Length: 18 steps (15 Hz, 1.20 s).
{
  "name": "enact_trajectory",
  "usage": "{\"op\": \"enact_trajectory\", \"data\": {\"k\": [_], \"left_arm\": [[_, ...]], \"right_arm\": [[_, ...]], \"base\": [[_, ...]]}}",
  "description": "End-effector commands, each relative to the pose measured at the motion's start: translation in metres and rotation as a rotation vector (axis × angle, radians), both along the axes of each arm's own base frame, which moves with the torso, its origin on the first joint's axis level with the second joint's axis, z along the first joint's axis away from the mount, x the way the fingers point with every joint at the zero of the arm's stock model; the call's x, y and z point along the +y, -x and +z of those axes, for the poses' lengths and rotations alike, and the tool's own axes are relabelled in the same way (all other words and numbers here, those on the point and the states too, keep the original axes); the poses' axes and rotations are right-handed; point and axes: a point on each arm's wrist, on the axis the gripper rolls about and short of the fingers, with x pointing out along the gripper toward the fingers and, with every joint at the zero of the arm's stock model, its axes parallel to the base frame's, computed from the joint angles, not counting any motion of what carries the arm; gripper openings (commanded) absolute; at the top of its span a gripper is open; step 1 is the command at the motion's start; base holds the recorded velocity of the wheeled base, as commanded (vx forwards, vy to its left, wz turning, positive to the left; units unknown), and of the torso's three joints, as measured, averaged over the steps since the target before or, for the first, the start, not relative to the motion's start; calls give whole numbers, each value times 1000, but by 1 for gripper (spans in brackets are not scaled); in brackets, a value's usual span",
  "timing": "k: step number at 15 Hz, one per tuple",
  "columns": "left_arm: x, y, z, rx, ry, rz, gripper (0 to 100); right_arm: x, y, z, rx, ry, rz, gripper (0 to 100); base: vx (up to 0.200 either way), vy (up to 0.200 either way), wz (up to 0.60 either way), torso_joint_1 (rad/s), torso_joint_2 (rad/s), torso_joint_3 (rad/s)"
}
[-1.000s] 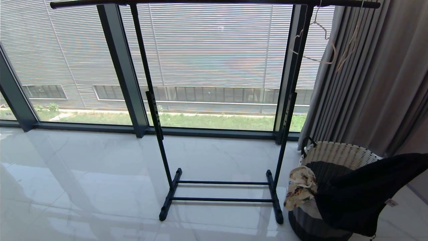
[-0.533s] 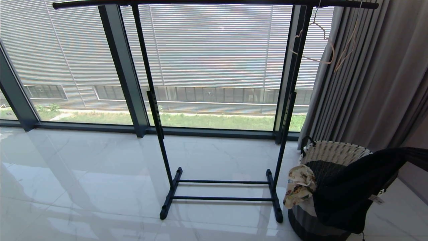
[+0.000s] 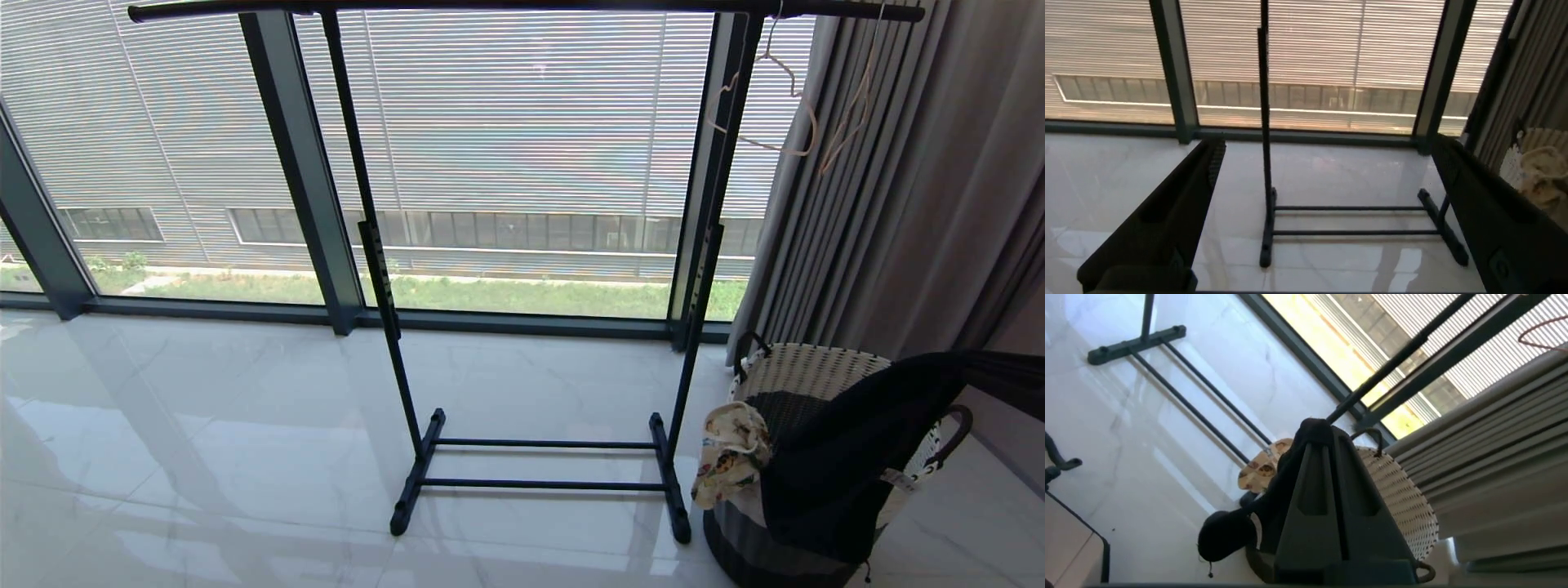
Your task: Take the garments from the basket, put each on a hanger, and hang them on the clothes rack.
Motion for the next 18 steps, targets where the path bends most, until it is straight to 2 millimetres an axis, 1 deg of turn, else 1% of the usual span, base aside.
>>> {"op": "enact_trajectory", "data": {"k": [1, 2, 3, 4, 5, 6, 7, 9, 10, 11, 13, 14, 15, 16, 18], "left_arm": [[-4, -44, 101, 18, 64, -51, 100], [-12, -78, 128, 56, 69, -134, 100], [-24, -100, 141, 68, 88, -237, 100], [-42, -118, 147, 86, 103, -348, 100], [-66, -135, 149, 119, 99, -411, 100], [-90, -148, 142, 174, 78, -424, 100], [-115, -155, 134, 213, 54, -461, 100], [-164, -157, 119, 229, 27, -620, 100], [-177, -155, 114, 236, 18, -658, 100], [-204, -145, 100, 277, -24, -747, 100], [-243, -130, 79, 370, -60, -855, 100], [-254, -127, 74, 397, -53, -875, 100], [-280, -125, 63, 452, -17, -897, 100], [-307, -130, 51, 485, 20, -882, 100], [-347, -142, 44, 478, 64, -869, 100]], "right_arm": [[3, -3, -2, 14, 6, 13, 0], [4, -4, -1, 14, 3, 29, 0], [4, -4, 0, 15, -2, 47, 0], [5, -4, 2, 11, -8, 62, 0], [5, -5, 5, 4, -14, 68, 0], [6, -6, 7, 2, -16, 70, 0], [7, -7, 10, -6, -21, 73, 0], [8, -8, 15, -15, -27, 80, 0], [8, -9, 15, -14, -28, 81, 0], [9, -10, 16, -15, -27, 82, 0], [9, -9, 18, -21, -30, 91, 0], [9, -9, 18, -22, -30, 92, 0], [10, -9, 18, -19, -30, 100, 0], [14, -7, 18, -19, -30, 128, 0], [14, -6, 17, -18, -30, 135, 0]], "base": [[0, 0, 0, 0, 0, 0], [0, 0, 0, 0, 0, 0], [0, 0, 0, 0, 0, 0], [0, 0, 0, 0, 0, 0], [0, 0, 0, 0, 0, 0], [0, 0, 0, 0, 0, 0], [0, 0, 0, 0, 0, 0], [0, 0, 0, 0, 0, 0], [0, 0, 0, 0, 0, 0], [0, 0, 0, 0, 0, 0], [0, 0, 0, 0, 0, 0], [0, 0, 0, 0, 0, 0], [0, 0, 0, 0, 0, 0], [0, 0, 0, 0, 0, 0], [0, 0, 0, 0, 0, 0]]}}
